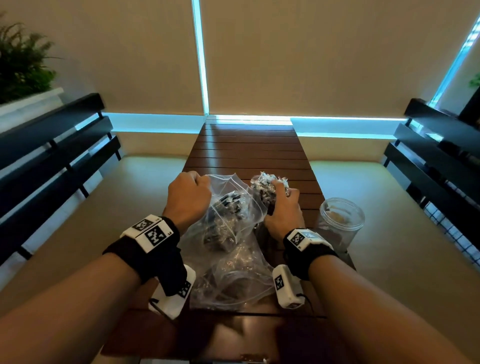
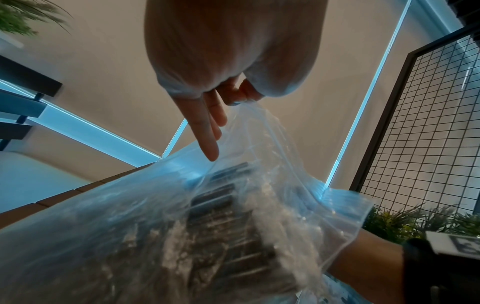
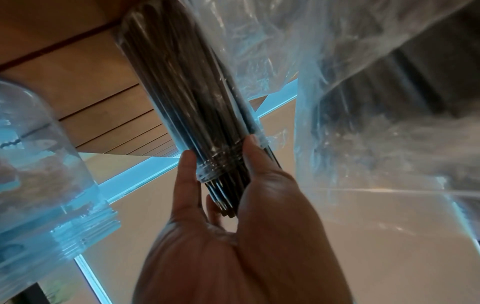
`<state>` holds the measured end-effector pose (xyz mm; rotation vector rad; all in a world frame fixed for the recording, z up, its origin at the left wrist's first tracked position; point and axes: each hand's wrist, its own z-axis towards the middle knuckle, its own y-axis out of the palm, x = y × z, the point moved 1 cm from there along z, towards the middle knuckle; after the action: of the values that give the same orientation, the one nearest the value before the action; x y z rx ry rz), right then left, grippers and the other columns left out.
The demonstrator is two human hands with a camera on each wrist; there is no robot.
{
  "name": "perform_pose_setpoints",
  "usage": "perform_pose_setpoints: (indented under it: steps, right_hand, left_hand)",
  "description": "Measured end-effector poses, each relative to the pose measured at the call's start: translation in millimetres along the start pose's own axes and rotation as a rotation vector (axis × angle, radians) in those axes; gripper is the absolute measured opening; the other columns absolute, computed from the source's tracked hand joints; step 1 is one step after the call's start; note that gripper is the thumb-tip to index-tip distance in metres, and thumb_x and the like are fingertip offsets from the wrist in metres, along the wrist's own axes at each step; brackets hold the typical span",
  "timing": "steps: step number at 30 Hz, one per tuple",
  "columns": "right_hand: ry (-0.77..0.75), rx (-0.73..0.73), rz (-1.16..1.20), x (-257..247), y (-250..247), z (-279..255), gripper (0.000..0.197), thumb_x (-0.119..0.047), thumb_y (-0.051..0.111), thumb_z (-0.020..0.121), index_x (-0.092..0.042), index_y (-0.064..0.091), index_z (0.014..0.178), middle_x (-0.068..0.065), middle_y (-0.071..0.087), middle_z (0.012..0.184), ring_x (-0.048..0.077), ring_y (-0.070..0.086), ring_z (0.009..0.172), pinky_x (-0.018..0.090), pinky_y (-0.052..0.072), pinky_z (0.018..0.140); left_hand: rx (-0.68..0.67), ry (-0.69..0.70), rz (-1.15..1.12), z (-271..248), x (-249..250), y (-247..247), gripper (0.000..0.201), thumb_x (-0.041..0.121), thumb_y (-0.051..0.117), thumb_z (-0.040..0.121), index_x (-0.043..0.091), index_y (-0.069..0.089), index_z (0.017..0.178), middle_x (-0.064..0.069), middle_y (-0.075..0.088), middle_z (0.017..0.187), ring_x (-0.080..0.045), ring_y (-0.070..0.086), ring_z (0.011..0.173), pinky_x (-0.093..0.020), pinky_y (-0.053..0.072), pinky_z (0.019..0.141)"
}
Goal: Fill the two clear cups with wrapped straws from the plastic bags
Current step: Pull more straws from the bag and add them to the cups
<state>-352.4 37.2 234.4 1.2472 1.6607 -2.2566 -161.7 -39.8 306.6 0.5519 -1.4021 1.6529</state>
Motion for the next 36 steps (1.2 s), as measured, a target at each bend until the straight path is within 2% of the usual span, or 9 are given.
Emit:
perform_pose_setpoints:
  steps: [2,6,10,13,18,27,29,32,36]
  right_hand:
    - [-0.031,0.045,-0.016,-1,-4,-2,0.076,-0.041,0.070,0.083,-0.037,0.026,0.145,0.009,0.034,0.141,0.039,0.052,0.120,0.056,0.050,0.095]
    - [0.074,0.460,-0.146,24,-33,-5,0.061,-0.045,0.057,0.086,-0.024,0.038,0.140,0.012,0.048,0.138,0.035,0.049,0.123,0.052,0.039,0.100]
    - [0.323,0.105,-0.473,70,-51,-6,0.069,-0.025,0.063,0.080,-0.017,0.030,0.140,0.013,0.060,0.127,0.037,0.055,0.119,0.050,0.037,0.101]
    - [0.219,0.049,-0.611,81,-48,-12,0.063,-0.022,0.064,0.082,-0.018,0.038,0.139,0.006,0.071,0.108,0.029,0.067,0.103,0.045,0.042,0.095]
    - [0.099,-0.034,-0.605,59,-44,-27,0.042,-0.027,0.061,0.088,-0.016,0.055,0.128,0.006,0.071,0.114,0.028,0.065,0.110,0.045,0.041,0.104]
    - [0.011,-0.199,-0.371,19,-37,-64,0.019,-0.020,0.063,0.085,-0.018,0.064,0.104,0.005,0.068,0.105,0.027,0.065,0.097,0.037,0.056,0.082]
    - [-0.037,-0.070,-0.346,9,-40,-68,0.013,-0.025,0.060,0.085,-0.019,0.065,0.095,0.003,0.069,0.097,0.026,0.067,0.090,0.036,0.056,0.078]
    - [-0.268,0.306,-0.026,-14,-48,-70,0.006,-0.024,0.059,0.089,-0.021,0.060,0.083,-0.005,0.064,0.082,0.016,0.060,0.075,0.030,0.050,0.071]
    - [-0.638,0.012,-0.035,-61,-27,-66,0.019,-0.012,0.062,0.088,-0.014,0.069,0.105,-0.001,0.068,0.101,0.016,0.062,0.091,0.031,0.051,0.081]
  left_hand:
    - [-0.003,-0.005,-0.001,1,-2,1,0.035,0.022,0.043,0.100,0.007,0.051,0.069,-0.004,0.053,0.070,-0.017,0.050,0.065,-0.031,0.044,0.057]
    - [-0.010,-0.028,-0.013,1,-6,5,0.037,0.024,0.043,0.100,0.008,0.050,0.067,-0.005,0.052,0.069,-0.020,0.050,0.065,-0.037,0.047,0.061]
    - [-0.034,-0.051,0.001,-3,-6,10,0.038,0.031,0.043,0.100,0.006,0.056,0.075,-0.010,0.060,0.075,-0.024,0.056,0.069,-0.043,0.056,0.069]
    - [-0.054,-0.058,0.009,-9,-1,11,0.037,0.032,0.043,0.099,0.006,0.061,0.080,-0.014,0.065,0.081,-0.029,0.062,0.074,-0.049,0.058,0.073]
    - [-0.083,-0.110,-0.031,-18,7,8,0.036,0.032,0.044,0.095,0.003,0.061,0.080,-0.018,0.066,0.086,-0.039,0.067,0.088,-0.057,0.060,0.073]
    - [-0.127,-0.120,-0.075,-39,14,0,0.035,0.031,0.044,0.093,0.003,0.062,0.080,-0.017,0.068,0.086,-0.038,0.069,0.087,-0.057,0.060,0.073]
    - [-0.138,-0.122,-0.094,-42,14,-3,0.034,0.028,0.045,0.095,0.000,0.062,0.085,-0.019,0.068,0.089,-0.039,0.069,0.090,-0.057,0.060,0.073]
    - [-0.153,-0.118,-0.118,-43,12,-9,0.033,0.024,0.045,0.098,-0.002,0.062,0.086,-0.022,0.067,0.093,-0.040,0.068,0.090,-0.055,0.062,0.071]
    - [-0.177,-0.040,-0.071,-44,8,-17,0.037,0.030,0.043,0.093,0.000,0.059,0.079,-0.021,0.065,0.085,-0.039,0.067,0.083,-0.058,0.060,0.070]
